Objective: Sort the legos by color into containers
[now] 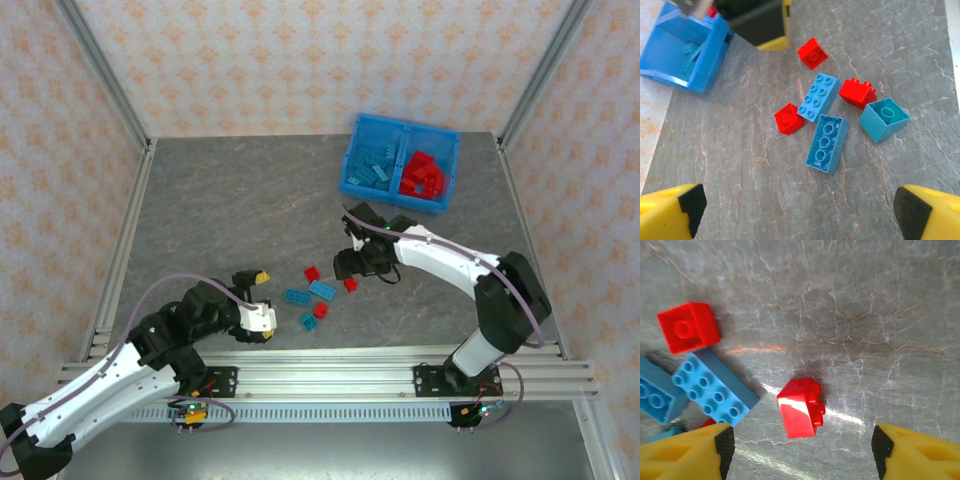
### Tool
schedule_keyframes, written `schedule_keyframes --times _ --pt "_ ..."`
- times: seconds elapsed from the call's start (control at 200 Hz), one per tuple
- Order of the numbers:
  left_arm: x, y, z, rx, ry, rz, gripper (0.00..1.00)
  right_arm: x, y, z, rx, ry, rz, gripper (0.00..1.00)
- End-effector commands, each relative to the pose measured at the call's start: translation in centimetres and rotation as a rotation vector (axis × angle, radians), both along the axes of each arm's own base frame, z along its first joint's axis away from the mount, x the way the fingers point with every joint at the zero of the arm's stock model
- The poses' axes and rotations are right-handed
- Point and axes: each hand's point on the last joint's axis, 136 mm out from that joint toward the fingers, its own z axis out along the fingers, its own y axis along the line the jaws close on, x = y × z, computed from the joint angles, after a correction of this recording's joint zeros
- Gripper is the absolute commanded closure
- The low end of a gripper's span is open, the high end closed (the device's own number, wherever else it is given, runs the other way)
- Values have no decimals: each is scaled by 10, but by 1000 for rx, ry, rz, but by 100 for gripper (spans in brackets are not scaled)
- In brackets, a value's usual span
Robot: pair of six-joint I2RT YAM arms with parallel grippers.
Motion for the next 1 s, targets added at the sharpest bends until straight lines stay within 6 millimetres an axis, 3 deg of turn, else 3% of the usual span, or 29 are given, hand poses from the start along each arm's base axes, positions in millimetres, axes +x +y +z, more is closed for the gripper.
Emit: schedule_keyframes --times 0.0,0.19,0.32,0.475,0.596,0.771,0.911,0.996 --pt "13 3 14 -92 -26 94 0 -10 2 -15 -41 38 66 27" --pt "24 9 23 -156 -27 188 0 -9 10 -38 -54 76 77 33" --pt "27 8 20 -157 -4 207 0 -8 8 -50 -82 97 67 47" --pt "26 7 15 -129 4 188 0 -5 1 -51 -105 63 43 63" --pt "25 8 14 -118 -2 177 0 0 0 -40 -83 10 22 70" --pt "18 7 5 -59 -5 118 0 15 5 -7 16 -99 -33 74" --pt "16 6 2 -39 -6 93 0 43 -4 28 107 -216 -148 77" --pt "14 6 0 -25 -7 81 0 67 -25 51 132 -306 -261 77"
